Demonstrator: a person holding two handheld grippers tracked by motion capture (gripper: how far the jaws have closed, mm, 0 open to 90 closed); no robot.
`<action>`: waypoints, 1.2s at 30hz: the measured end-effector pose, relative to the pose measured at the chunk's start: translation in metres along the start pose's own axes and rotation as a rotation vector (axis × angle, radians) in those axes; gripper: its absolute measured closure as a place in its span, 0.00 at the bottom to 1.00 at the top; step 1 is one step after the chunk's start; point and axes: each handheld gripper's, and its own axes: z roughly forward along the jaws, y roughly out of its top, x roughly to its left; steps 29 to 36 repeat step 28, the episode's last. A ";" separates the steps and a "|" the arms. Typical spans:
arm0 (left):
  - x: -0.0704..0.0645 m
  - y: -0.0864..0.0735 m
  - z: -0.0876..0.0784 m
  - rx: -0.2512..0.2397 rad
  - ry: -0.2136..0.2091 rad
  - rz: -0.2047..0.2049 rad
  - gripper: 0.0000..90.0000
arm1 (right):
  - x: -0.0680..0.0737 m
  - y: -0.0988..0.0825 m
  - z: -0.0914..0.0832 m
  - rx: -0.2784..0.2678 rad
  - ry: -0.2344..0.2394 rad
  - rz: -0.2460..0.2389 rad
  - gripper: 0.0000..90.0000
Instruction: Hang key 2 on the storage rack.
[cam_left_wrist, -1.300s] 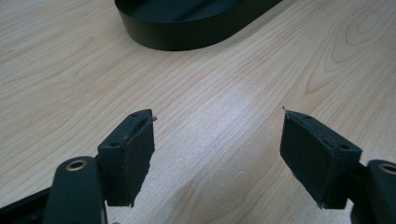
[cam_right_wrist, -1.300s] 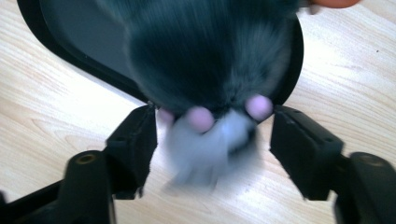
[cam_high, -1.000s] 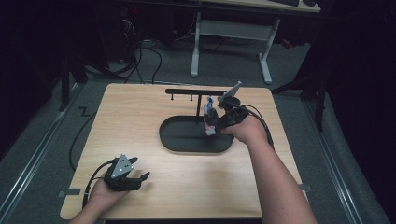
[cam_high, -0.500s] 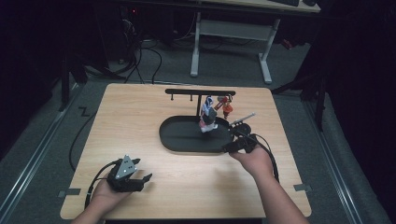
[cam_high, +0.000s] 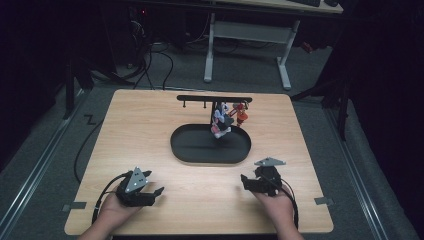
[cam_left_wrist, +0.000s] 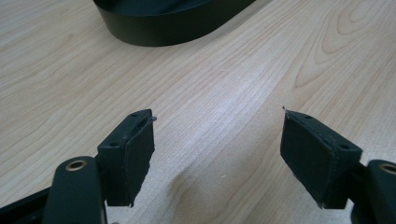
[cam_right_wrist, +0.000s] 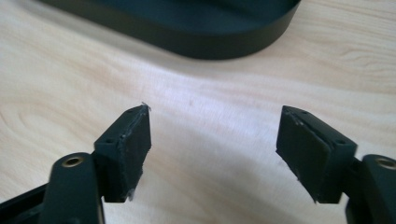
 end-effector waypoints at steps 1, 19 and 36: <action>-0.001 0.000 0.000 -0.004 -0.002 0.000 0.29 | 0.002 -0.007 0.000 -0.012 0.000 -0.013 0.29; -0.022 0.007 0.007 -0.006 0.006 0.039 0.29 | 0.029 -0.050 -0.011 -0.256 -0.020 -0.057 0.18; -0.018 0.005 -0.001 -0.021 0.012 0.039 0.29 | 0.030 -0.049 -0.009 -0.263 -0.028 -0.034 0.18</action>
